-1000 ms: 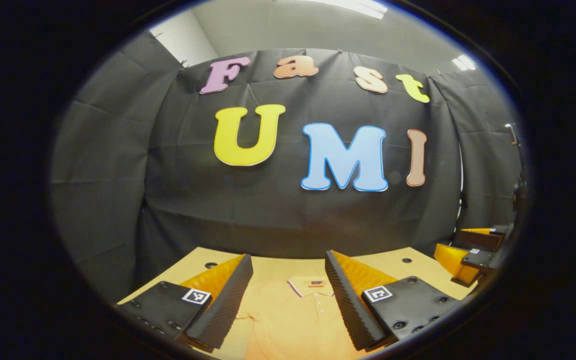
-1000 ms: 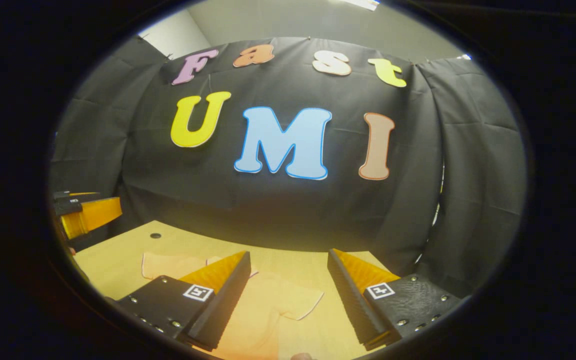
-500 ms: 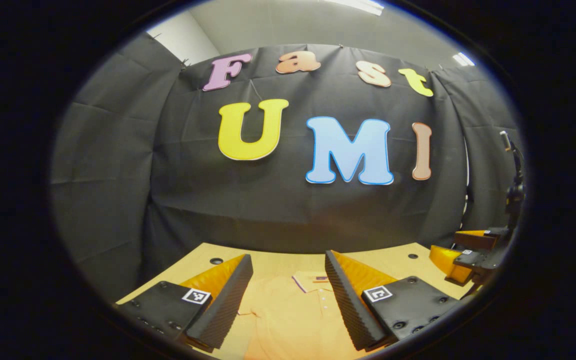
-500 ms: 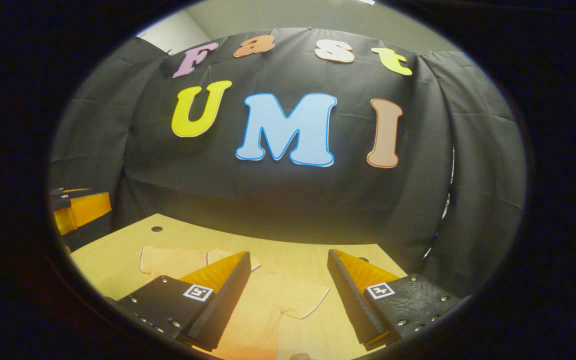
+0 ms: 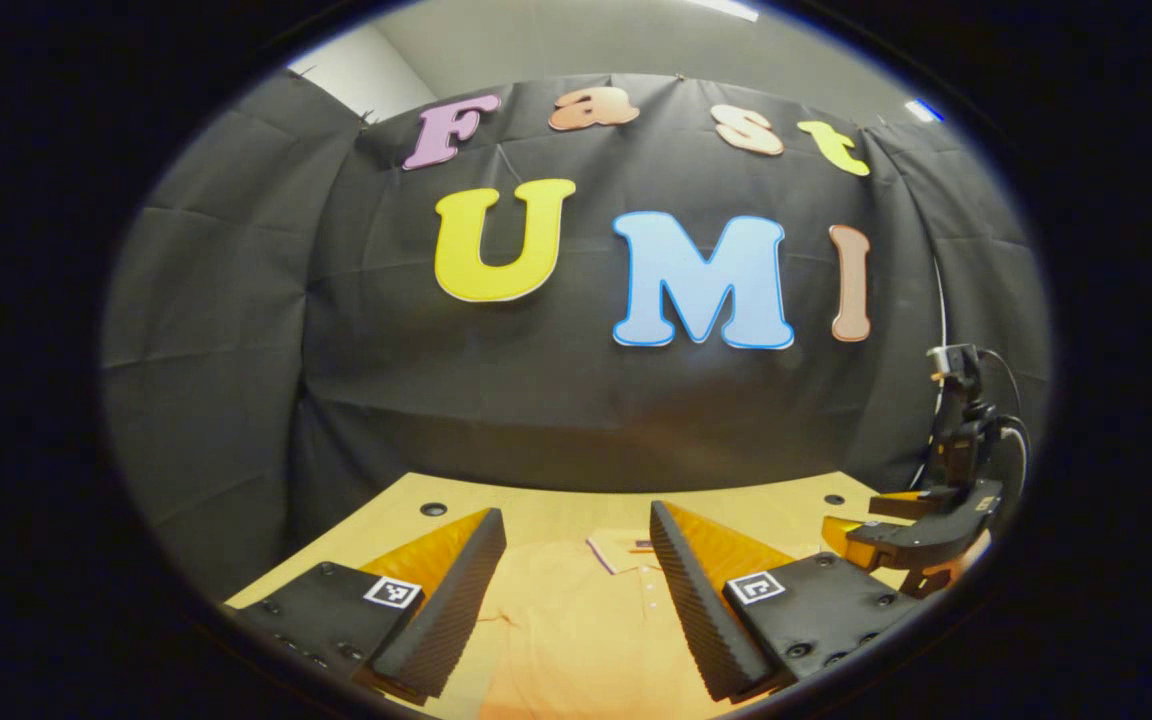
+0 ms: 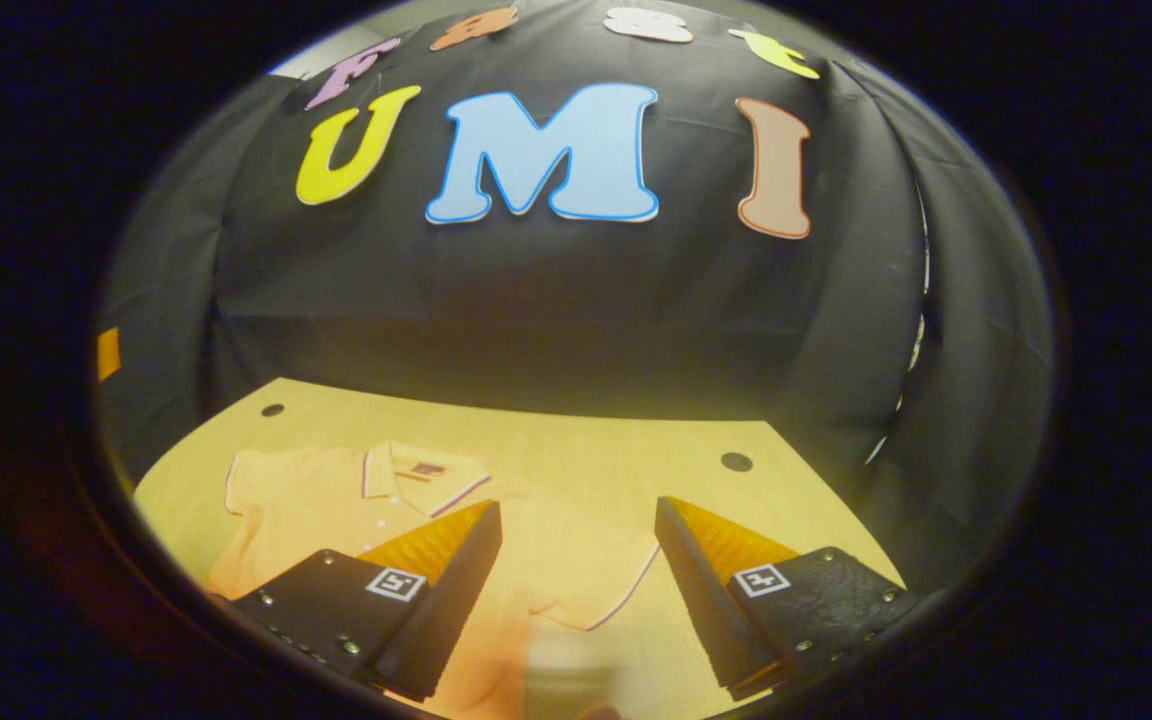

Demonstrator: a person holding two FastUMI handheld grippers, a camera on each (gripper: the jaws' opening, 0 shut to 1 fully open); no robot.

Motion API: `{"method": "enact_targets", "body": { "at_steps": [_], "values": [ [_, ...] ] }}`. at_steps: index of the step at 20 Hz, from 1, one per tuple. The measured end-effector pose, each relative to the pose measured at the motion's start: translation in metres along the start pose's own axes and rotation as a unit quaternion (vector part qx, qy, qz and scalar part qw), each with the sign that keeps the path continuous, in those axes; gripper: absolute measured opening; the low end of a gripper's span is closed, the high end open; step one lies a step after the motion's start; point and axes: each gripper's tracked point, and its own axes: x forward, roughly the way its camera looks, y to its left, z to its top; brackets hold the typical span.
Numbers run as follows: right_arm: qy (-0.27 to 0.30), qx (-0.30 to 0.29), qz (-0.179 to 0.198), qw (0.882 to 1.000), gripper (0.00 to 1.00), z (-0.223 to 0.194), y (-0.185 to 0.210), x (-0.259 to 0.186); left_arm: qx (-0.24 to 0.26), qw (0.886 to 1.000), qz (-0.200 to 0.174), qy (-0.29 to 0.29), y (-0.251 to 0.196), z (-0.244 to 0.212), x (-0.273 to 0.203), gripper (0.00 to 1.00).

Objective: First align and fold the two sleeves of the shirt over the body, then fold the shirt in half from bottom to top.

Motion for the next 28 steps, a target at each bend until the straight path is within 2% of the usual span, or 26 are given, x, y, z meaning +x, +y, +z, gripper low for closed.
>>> {"method": "enact_targets", "body": {
  "at_steps": [8, 17, 21, 23, 24, 25, 26, 27, 28],
  "values": [
    [0.069, 0.009, -0.01, 0.998, 0.96, -0.047, -0.018, 0.055, -0.011, 1.0, 0.018, 0.02, 0.002, -0.017, 0.004, 0.94],
    [0.156, 0.04, -0.036, 0.986, 0.96, -0.1, -0.044, 0.102, -0.01, 0.998, 0.044, 0.032, 0.009, -0.025, -0.013, 0.94],
    [0.187, 0.043, -0.028, 0.981, 0.96, -0.116, -0.041, 0.107, -0.005, 0.999, 0.04, 0.033, 0.009, -0.025, -0.014, 0.96],
    [0.188, 0.064, -0.021, 0.98, 0.96, -0.114, -0.039, 0.109, -0.003, 0.999, 0.039, 0.028, 0.01, -0.021, -0.016, 0.95],
    [0.199, 0.08, -0.017, 0.977, 0.94, -0.118, -0.035, 0.108, -0.002, 0.999, 0.037, 0.027, 0.009, -0.02, -0.017, 0.94],
    [0.195, 0.082, -0.02, 0.977, 0.81, -0.118, -0.036, 0.111, -0.001, 0.999, 0.035, 0.027, 0.008, -0.02, -0.018, 0.94],
    [0.199, 0.083, -0.019, 0.976, 0.79, -0.12, -0.034, 0.11, 0.001, 0.999, 0.033, 0.026, 0.008, -0.02, -0.019, 0.95],
    [0.199, 0.086, -0.021, 0.976, 0.6, -0.119, -0.035, 0.109, 0.003, 0.999, 0.032, 0.025, 0.009, -0.019, -0.019, 0.94],
    [0.2, 0.086, -0.021, 0.976, 0.49, -0.12, -0.035, 0.109, 0.004, 0.999, 0.031, 0.023, 0.009, -0.017, -0.02, 0.94]
  ]
}}
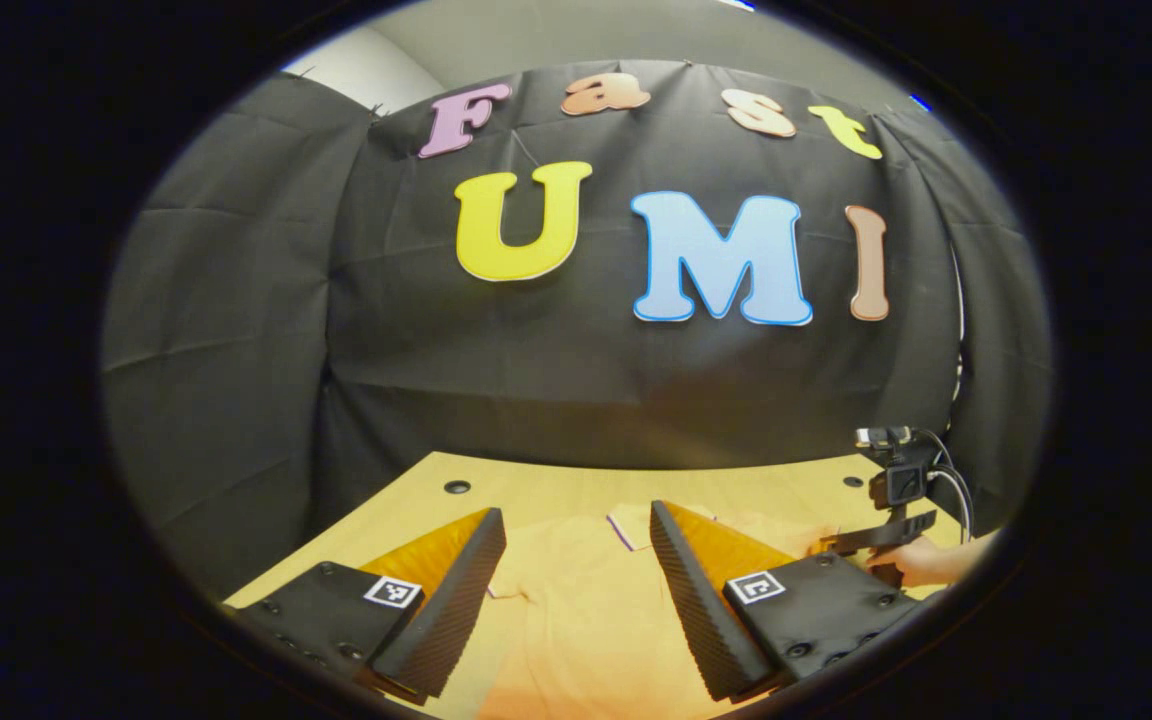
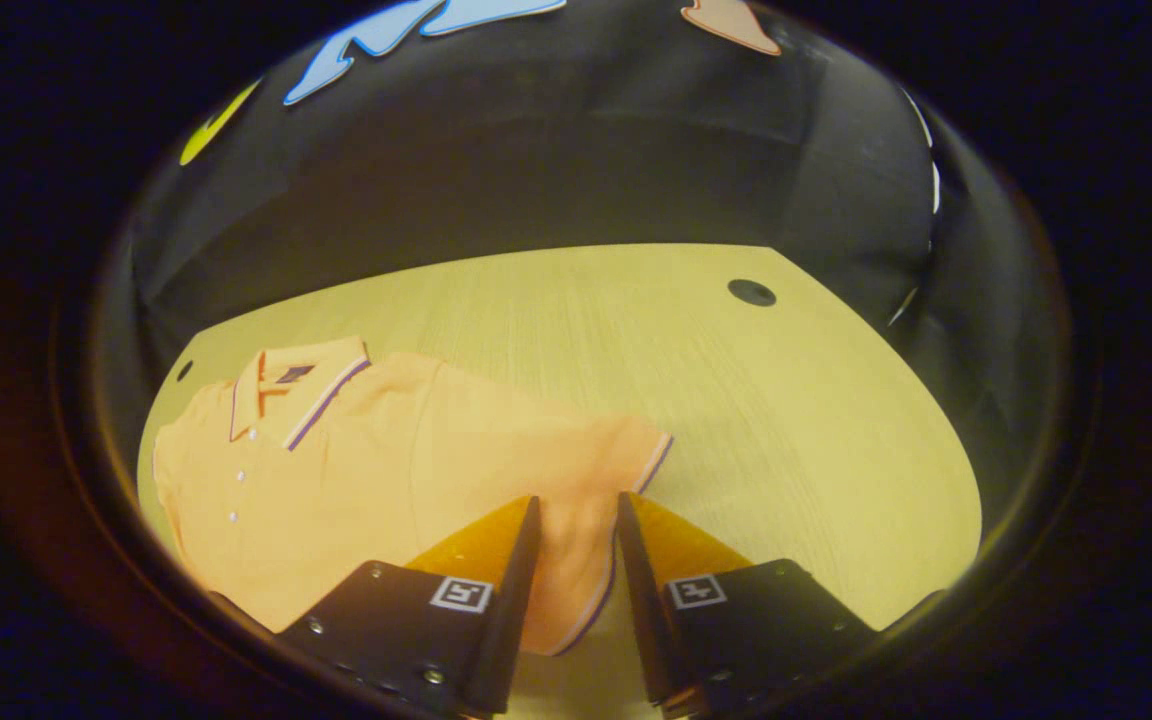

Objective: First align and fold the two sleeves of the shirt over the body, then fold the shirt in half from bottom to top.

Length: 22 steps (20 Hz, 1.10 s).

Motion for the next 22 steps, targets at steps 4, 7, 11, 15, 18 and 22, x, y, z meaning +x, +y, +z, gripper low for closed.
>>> {"method": "enact_targets", "body": {
  "at_steps": [4, 7, 11, 15, 18, 22],
  "values": [
    [0.002, 0.014, 0.001, 1.0, 0.14, 0.001, 0.002, -0.002, -0.002, 1.0, -0.004, -0.002, 0.001, 0.0, -0.005, 0.94],
    [0.001, -0.001, -0.008, 1.0, 0.06, 0.004, 0.006, -0.004, -0.003, 1.0, -0.005, -0.001, 0.003, -0.001, -0.008, 0.95],
    [-0.05, -0.026, -0.004, 0.998, 0.06, 0.035, 0.017, -0.026, -0.008, 1.0, -0.004, -0.007, 0.009, 0.0, -0.01, 0.94],
    [-0.078, -0.046, 0.032, 0.995, 0.06, 0.054, 0.047, -0.048, -0.019, 1.0, -0.009, -0.007, 0.012, -0.003, -0.006, 0.94],
    [-0.087, -0.06, 0.05, 0.993, 0.06, 0.058, 0.072, -0.056, -0.025, 1.0, -0.009, -0.008, 0.017, -0.004, -0.006, 0.95],
    [-0.084, -0.088, 0.062, 0.991, 0.06, 0.05, 0.104, -0.056, -0.024, 1.0, 0.003, -0.01, 0.036, -0.006, -0.009, 0.95]
  ]
}}
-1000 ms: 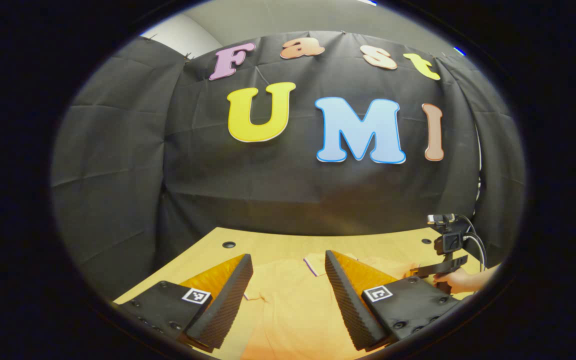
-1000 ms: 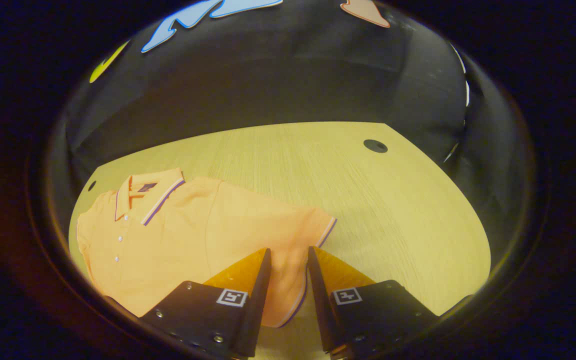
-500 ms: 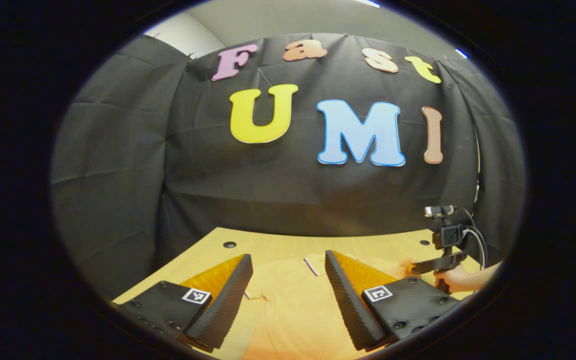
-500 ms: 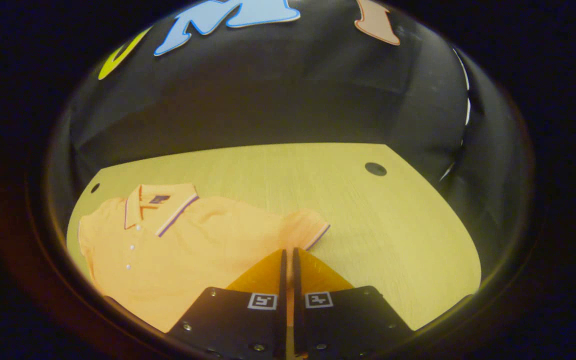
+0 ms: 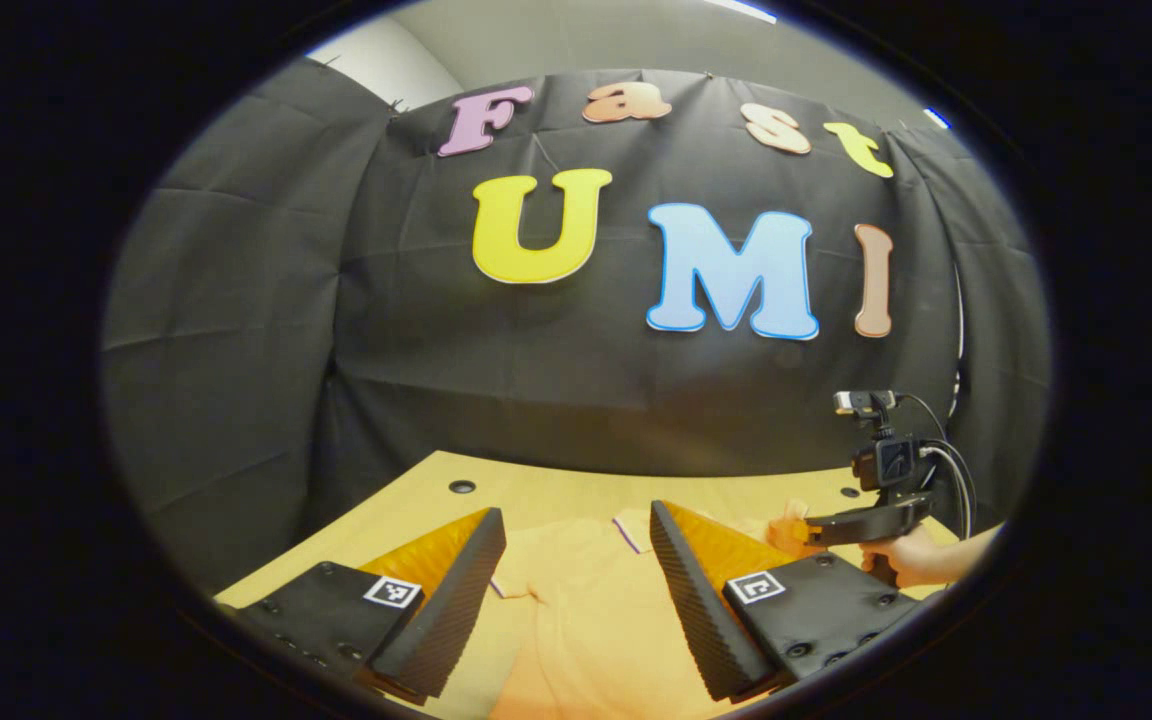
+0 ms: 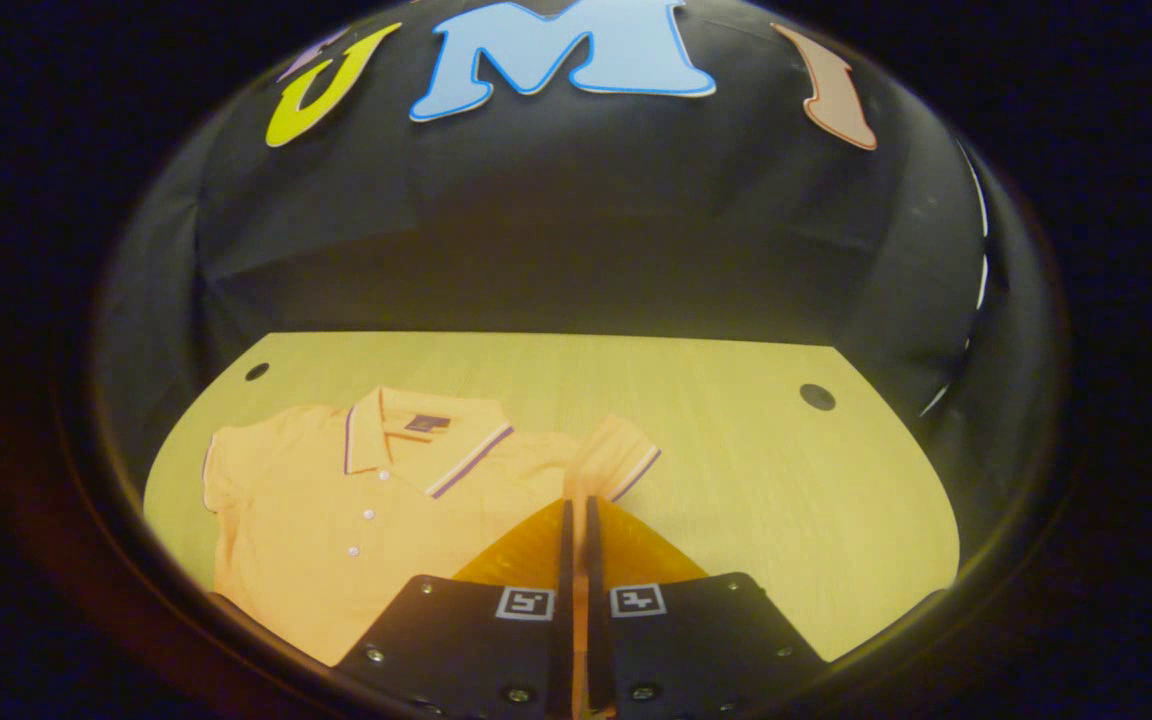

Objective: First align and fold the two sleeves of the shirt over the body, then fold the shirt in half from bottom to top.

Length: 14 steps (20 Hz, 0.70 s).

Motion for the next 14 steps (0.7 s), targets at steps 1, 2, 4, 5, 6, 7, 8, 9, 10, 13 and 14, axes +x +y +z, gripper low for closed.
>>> {"method": "enact_targets", "body": {
  "at_steps": [1, 2, 4, 5, 6, 7, 8, 9, 10, 13, 14],
  "values": [
    [0.001, -0.005, 0.005, 1.0, 0.06, -0.001, 0.009, 0.0, -0.002, 1.0, 0.004, 0.001, 0.005, 0.0, -0.001, 0.95],
    [0.002, -0.009, 0.011, 1.0, 0.06, -0.004, 0.018, 0.001, -0.004, 1.0, 0.009, 0.002, 0.011, -0.001, -0.001, 0.95],
    [0.007, -0.02, 0.014, 1.0, 0.06, -0.008, 0.03, 0.005, -0.008, 1.0, 0.019, 0.006, 0.023, -0.005, -0.003, 0.96],
    [0.009, -0.026, 0.015, 0.999, 0.06, -0.009, 0.035, 0.007, -0.009, 1.0, 0.024, 0.006, 0.028, -0.004, -0.004, 0.94],
    [0.012, -0.033, 0.016, 0.999, 0.06, -0.013, 0.039, 0.009, -0.008, 1.0, 0.027, 0.006, 0.033, -0.004, -0.004, 0.94],
    [0.015, -0.038, 0.016, 0.999, 0.06, -0.014, 0.042, 0.01, -0.008, 1.0, 0.029, 0.006, 0.037, -0.005, -0.004, 0.94],
    [0.019, -0.041, 0.017, 0.999, 0.06, -0.018, 0.044, 0.011, -0.008, 0.999, 0.03, 0.007, 0.041, -0.005, -0.004, 0.94],
    [0.024, -0.042, 0.02, 0.999, 0.08, -0.02, 0.046, 0.014, -0.009, 0.999, 0.032, 0.009, 0.044, -0.006, -0.004, 0.94],
    [0.028, -0.042, 0.021, 0.999, 0.09, -0.023, 0.048, 0.014, -0.01, 0.999, 0.032, 0.011, 0.047, -0.008, -0.003, 0.94],
    [0.034, -0.038, 0.02, 0.998, 0.25, -0.026, 0.051, 0.015, -0.012, 0.999, 0.029, 0.015, 0.053, -0.011, 0.001, 0.96],
    [0.033, -0.036, 0.019, 0.999, 0.28, -0.025, 0.051, 0.011, -0.013, 0.999, 0.027, 0.016, 0.054, -0.011, 0.004, 0.95]
  ]
}}
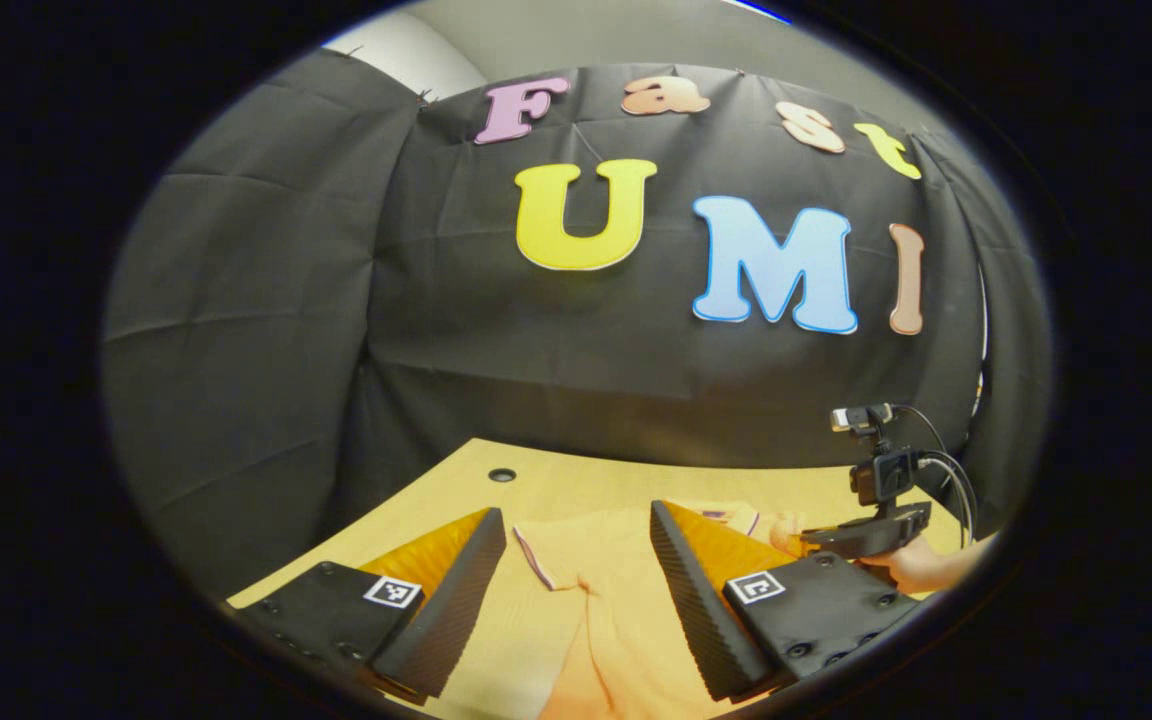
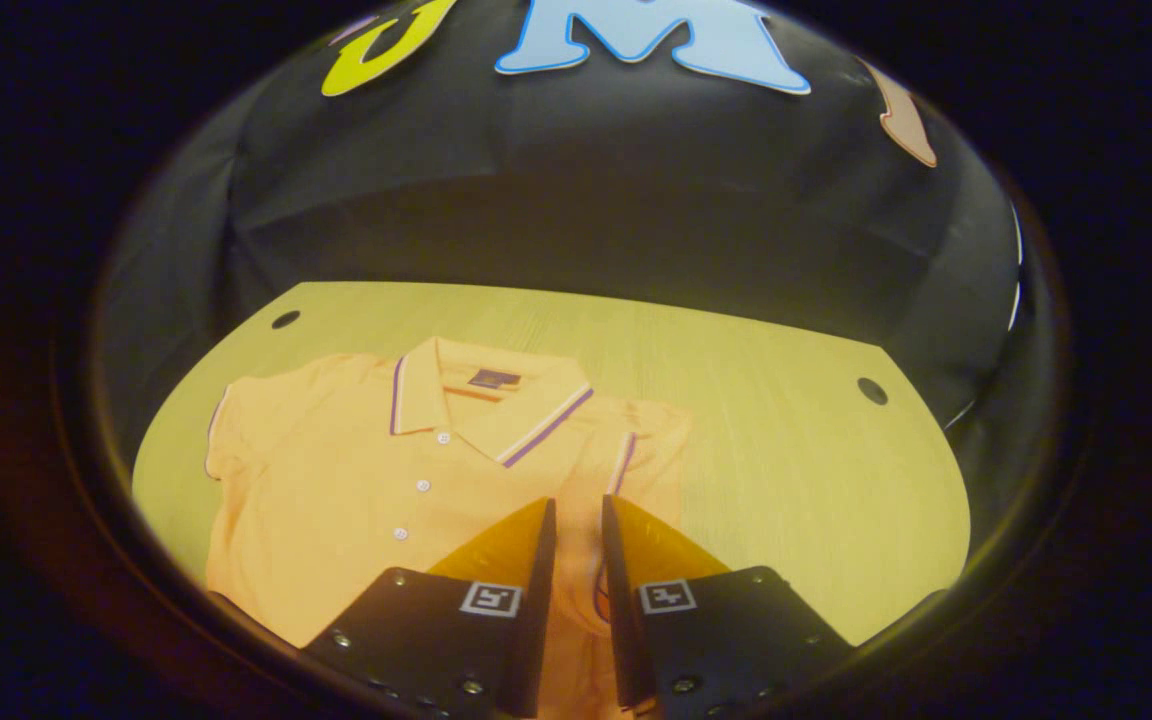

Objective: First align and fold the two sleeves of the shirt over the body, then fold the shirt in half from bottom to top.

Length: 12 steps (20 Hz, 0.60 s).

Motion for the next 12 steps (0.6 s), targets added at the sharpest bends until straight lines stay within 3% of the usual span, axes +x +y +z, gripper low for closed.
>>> {"method": "enact_targets", "body": {
  "at_steps": [2, 3, 5, 12],
  "values": [
    [-0.006, 0.003, 0.0, 1.0, 0.57, 0.003, 0.001, -0.009, -0.004, 1.0, -0.006, 0.004, 0.001, -0.004, 0.008, 0.94],
    [-0.013, 0.003, -0.003, 1.0, 0.79, 0.007, 0.001, -0.012, -0.005, 1.0, -0.01, 0.007, 0.001, -0.006, 0.011, 0.96],
    [-0.025, 0.001, -0.013, 1.0, 1.0, 0.014, -0.001, -0.025, -0.003, 1.0, -0.018, 0.01, 0.003, -0.01, 0.021, 0.96],
    [-0.078, 0.022, -0.029, 0.996, 1.0, 0.04, 0.011, -0.089, -0.013, 0.998, -0.037, 0.046, 0.028, -0.046, 0.077, 0.94]
  ]
}}
